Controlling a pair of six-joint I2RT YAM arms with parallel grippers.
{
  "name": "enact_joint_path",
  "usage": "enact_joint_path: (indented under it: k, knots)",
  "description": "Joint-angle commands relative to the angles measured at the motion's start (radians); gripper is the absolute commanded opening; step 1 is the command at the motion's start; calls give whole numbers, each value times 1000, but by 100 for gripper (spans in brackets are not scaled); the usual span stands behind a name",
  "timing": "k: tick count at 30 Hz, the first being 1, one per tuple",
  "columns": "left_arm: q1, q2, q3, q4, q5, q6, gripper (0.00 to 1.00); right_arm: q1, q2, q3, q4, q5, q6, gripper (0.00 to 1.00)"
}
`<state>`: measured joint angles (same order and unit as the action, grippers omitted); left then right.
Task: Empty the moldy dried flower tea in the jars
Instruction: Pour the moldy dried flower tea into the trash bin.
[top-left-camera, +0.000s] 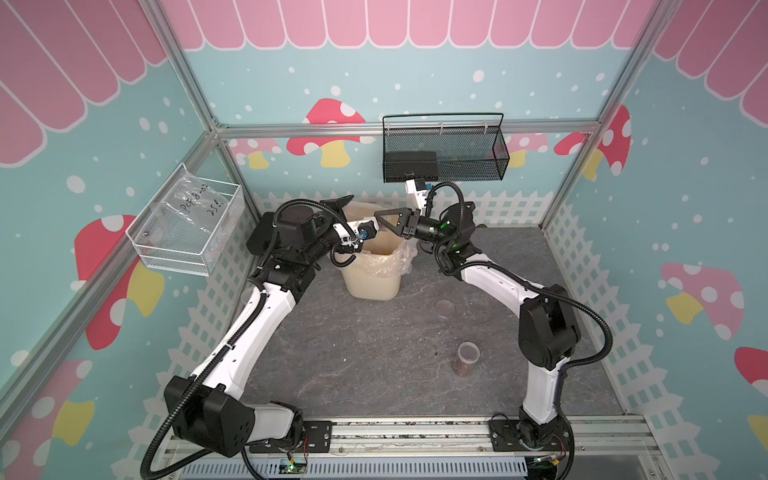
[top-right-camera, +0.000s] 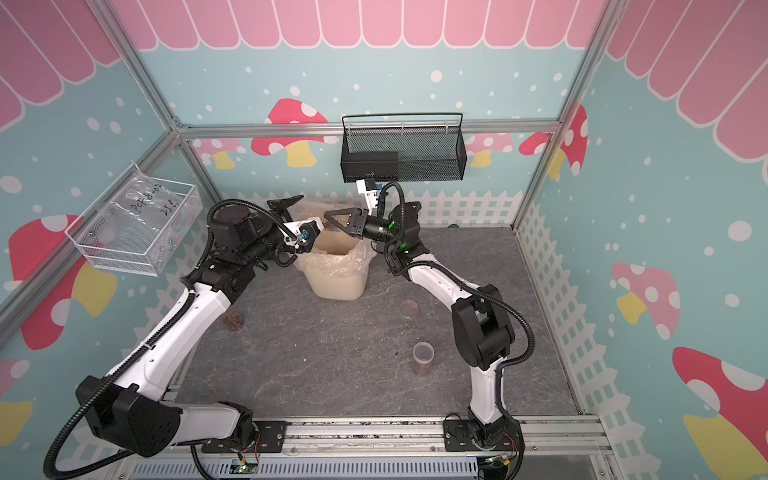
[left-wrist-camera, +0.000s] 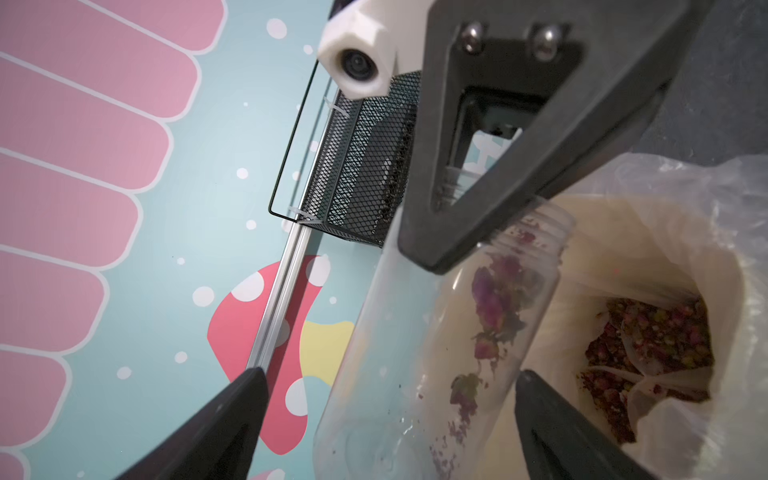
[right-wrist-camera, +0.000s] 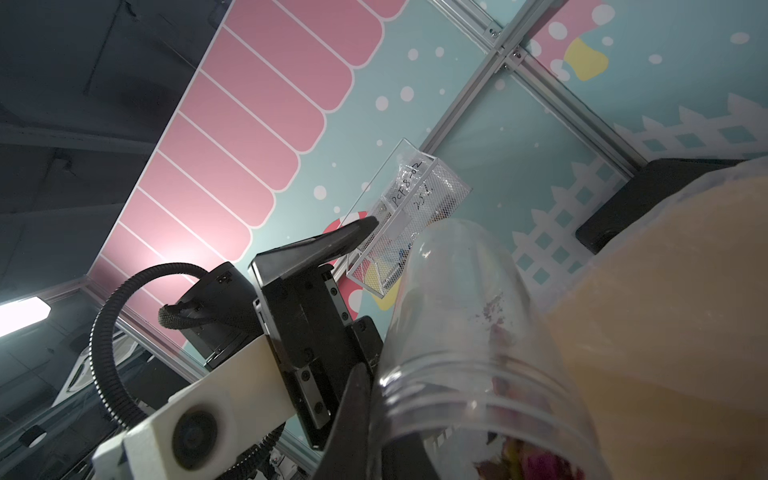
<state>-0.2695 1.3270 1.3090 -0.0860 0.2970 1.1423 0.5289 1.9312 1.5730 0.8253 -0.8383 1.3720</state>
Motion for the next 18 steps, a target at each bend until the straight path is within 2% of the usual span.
enact_joint_path:
  k: [1, 3, 5, 7, 9, 11, 14, 16, 18]
  knots:
    - [3, -40, -37, 136, 48, -192, 99, -7, -59, -19, 94, 23, 16, 0]
    - [4, -64, -70, 201, 29, -339, 99, -9, -58, -21, 106, 32, 16, 0]
    - [4, -97, -107, 279, -23, -585, 99, -11, -55, -26, 125, 44, 20, 0]
    - [3, -130, -151, 373, -126, -854, 99, -12, -50, -29, 138, 55, 25, 0]
    - [4, -163, -189, 410, -227, -1073, 99, -12, -42, -30, 145, 57, 28, 0]
    - [6, -195, -193, 356, -331, -1315, 99, -14, -40, -30, 161, 53, 37, 0]
    - [6, -224, -181, 210, -415, -1649, 99, -15, -40, -33, 180, 48, 50, 0]
    - [9, -224, -168, 121, -396, -1849, 99, -14, -40, -44, 192, 48, 56, 0]
    - [10, -202, -143, 43, -328, -2015, 99, -14, -40, -57, 210, 47, 64, 0]
